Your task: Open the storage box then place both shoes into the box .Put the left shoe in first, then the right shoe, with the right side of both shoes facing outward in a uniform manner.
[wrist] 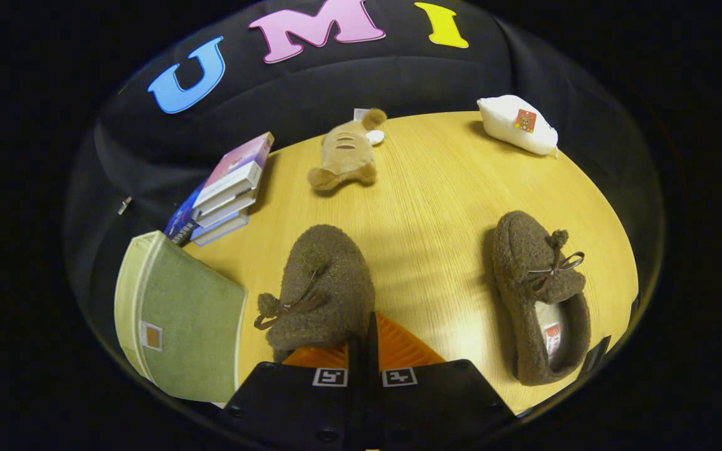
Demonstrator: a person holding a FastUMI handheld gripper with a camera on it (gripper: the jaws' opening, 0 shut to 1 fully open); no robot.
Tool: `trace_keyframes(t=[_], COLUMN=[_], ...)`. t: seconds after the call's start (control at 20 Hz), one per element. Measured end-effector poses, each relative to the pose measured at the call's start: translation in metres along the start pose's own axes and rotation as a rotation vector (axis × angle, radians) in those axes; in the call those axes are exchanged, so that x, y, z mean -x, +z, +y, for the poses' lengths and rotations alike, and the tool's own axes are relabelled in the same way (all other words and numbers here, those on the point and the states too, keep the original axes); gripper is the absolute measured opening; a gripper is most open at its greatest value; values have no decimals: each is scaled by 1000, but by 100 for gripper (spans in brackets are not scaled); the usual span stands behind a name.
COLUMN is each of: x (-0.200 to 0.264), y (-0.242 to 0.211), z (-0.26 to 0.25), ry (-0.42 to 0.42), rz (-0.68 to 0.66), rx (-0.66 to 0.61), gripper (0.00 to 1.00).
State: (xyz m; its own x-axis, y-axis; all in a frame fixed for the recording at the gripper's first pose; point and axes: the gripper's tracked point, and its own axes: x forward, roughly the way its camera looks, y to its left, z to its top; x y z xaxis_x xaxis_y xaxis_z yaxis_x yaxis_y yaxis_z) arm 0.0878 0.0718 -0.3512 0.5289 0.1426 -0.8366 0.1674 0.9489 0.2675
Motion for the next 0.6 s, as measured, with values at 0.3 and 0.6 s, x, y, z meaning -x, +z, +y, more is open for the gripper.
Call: trace_keyframes(t=[0.3,0.6], x=[78,132], y=[37,61], z=[45,123], ry=[77,227], rz=[-92,-138], rx=[9,-106], gripper=[5,5])
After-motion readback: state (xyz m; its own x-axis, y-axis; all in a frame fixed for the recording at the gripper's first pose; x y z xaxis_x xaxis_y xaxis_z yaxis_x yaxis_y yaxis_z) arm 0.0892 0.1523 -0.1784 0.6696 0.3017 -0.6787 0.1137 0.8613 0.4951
